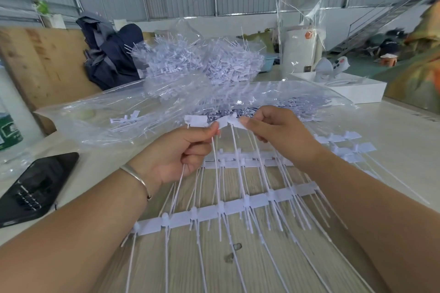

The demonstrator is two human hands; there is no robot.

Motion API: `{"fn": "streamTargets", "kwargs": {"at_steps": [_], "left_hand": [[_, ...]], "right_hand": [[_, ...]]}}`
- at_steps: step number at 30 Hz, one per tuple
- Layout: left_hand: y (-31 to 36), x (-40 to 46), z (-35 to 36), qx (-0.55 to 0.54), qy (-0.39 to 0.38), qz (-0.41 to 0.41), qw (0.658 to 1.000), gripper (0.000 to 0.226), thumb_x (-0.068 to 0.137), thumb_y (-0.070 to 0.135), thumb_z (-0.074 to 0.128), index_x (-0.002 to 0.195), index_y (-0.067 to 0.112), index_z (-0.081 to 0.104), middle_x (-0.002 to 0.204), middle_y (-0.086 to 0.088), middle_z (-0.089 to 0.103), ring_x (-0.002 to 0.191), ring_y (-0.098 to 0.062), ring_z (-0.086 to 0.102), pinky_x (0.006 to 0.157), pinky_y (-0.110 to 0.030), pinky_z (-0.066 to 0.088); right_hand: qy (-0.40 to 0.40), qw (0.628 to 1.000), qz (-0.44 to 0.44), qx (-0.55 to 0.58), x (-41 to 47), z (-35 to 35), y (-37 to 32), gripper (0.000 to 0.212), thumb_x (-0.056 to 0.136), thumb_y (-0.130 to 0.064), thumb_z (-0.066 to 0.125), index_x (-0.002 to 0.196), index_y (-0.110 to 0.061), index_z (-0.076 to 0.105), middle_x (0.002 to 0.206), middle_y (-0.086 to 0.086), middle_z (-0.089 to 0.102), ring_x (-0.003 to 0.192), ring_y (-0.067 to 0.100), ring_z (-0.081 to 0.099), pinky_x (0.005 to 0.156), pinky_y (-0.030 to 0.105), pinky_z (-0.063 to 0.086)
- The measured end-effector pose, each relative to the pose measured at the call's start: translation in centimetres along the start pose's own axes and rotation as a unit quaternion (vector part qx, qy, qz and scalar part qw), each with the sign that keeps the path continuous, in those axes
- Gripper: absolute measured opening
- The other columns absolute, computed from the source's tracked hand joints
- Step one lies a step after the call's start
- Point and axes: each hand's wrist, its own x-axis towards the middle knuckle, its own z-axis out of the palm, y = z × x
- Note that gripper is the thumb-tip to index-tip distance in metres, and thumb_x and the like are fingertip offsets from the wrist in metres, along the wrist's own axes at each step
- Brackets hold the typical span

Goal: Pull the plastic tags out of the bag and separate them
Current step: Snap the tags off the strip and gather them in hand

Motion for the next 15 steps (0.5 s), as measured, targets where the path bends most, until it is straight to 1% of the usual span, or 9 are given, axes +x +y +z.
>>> {"fn": "streamTargets", "kwargs": {"at_steps": [2, 3, 5, 7, 8, 10, 11, 13, 15], "left_hand": [[-0.1, -0.1, 0.0, -0.009, -0.03, -0.001, 1.0, 0.016, 0.074, 0.023, 0.067, 0.061, 0.016, 0.072, 0.087, 0.003, 0.008, 0.034, -0.001, 0.024, 0.031, -0.01, 0.013], [-0.1, -0.2, 0.0, -0.008, -0.051, -0.004, 0.999, 0.016, 0.075, 0.023, 0.067, 0.062, 0.016, 0.073, 0.087, 0.003, 0.009, 0.035, -0.001, 0.025, 0.032, -0.01, 0.015], [-0.2, -0.4, 0.1, 0.008, -0.098, -0.015, 0.995, 0.014, 0.078, 0.025, 0.071, 0.066, 0.018, 0.073, 0.086, 0.002, 0.01, 0.039, -0.001, 0.023, 0.033, -0.009, 0.018], [-0.3, -0.6, 0.2, 0.023, -0.136, -0.025, 0.99, 0.011, 0.072, 0.029, 0.077, 0.07, 0.019, 0.073, 0.092, -0.002, 0.003, 0.042, -0.001, 0.021, 0.034, -0.009, 0.019], [-0.4, -0.6, 0.3, 0.024, -0.153, -0.03, 0.988, 0.015, 0.07, 0.03, 0.08, 0.075, 0.018, 0.072, 0.091, -0.001, 0.005, 0.043, -0.001, 0.023, 0.034, -0.009, 0.018], [-0.7, -0.6, 0.4, 0.019, -0.173, -0.037, 0.984, 0.029, 0.07, 0.028, 0.081, 0.091, 0.014, 0.067, 0.085, 0.002, 0.023, 0.044, 0.0, 0.024, 0.035, -0.009, 0.018], [-0.7, -0.6, 0.5, 0.02, -0.173, -0.036, 0.984, 0.032, 0.071, 0.029, 0.078, 0.095, 0.012, 0.065, 0.084, 0.002, 0.033, 0.044, 0.0, 0.023, 0.036, -0.009, 0.017], [-0.4, -0.7, 0.7, 0.025, -0.167, -0.019, 0.985, 0.018, 0.077, 0.027, 0.072, 0.089, 0.014, 0.071, 0.077, 0.006, 0.049, 0.044, 0.0, 0.025, 0.037, -0.01, 0.016], [0.0, -0.8, 0.8, 0.015, -0.161, 0.0, 0.987, 0.008, 0.079, 0.024, 0.069, 0.078, 0.018, 0.074, 0.071, 0.009, 0.059, 0.042, 0.0, 0.03, 0.038, -0.011, 0.015]], "right_hand": [[-0.014, 0.999, -0.001, 0.031, -0.2, -0.1, -0.4, 0.051, 0.079, -0.044, 0.07, 0.075, 0.003, 0.052, 0.061, 0.008, 0.048, 0.055, 0.013, 0.043, 0.051, 0.013, 0.038], [-0.024, 0.999, -0.002, 0.041, -0.2, -0.2, -0.7, 0.049, 0.076, -0.048, 0.071, 0.074, -0.001, 0.054, 0.06, 0.006, 0.048, 0.054, 0.012, 0.043, 0.051, 0.013, 0.038], [-0.056, 0.997, -0.006, 0.061, -0.3, -0.1, -1.1, 0.046, 0.07, -0.051, 0.069, 0.074, -0.007, 0.056, 0.06, 0.006, 0.049, 0.058, 0.016, 0.044, 0.058, 0.02, 0.038], [-0.095, 0.992, -0.007, 0.084, -0.5, 0.3, -1.4, 0.042, 0.07, -0.048, 0.067, 0.076, -0.008, 0.057, 0.065, 0.011, 0.049, 0.062, 0.019, 0.042, 0.065, 0.03, 0.037], [-0.114, 0.989, -0.007, 0.093, -0.6, 0.6, -1.5, 0.037, 0.073, -0.044, 0.066, 0.075, -0.008, 0.057, 0.067, 0.012, 0.05, 0.062, 0.019, 0.042, 0.065, 0.03, 0.037], [-0.144, 0.985, -0.01, 0.098, -0.8, 1.0, -1.6, 0.026, 0.083, -0.033, 0.063, 0.074, -0.01, 0.056, 0.07, 0.014, 0.052, 0.064, 0.019, 0.044, 0.065, 0.027, 0.038], [-0.15, 0.983, -0.012, 0.101, -0.8, 1.2, -1.6, 0.025, 0.085, -0.03, 0.062, 0.076, -0.008, 0.056, 0.072, 0.015, 0.052, 0.065, 0.019, 0.044, 0.066, 0.027, 0.039], [-0.143, 0.984, -0.011, 0.108, -0.9, 1.2, -1.8, 0.033, 0.082, -0.037, 0.061, 0.08, -0.004, 0.057, 0.075, 0.018, 0.053, 0.064, 0.016, 0.044, 0.065, 0.023, 0.039], [-0.112, 0.987, -0.006, 0.116, -0.8, 1.2, -2.0, 0.045, 0.076, -0.043, 0.061, 0.083, 0.001, 0.058, 0.073, 0.019, 0.053, 0.06, 0.013, 0.044, 0.061, 0.02, 0.038]]}}
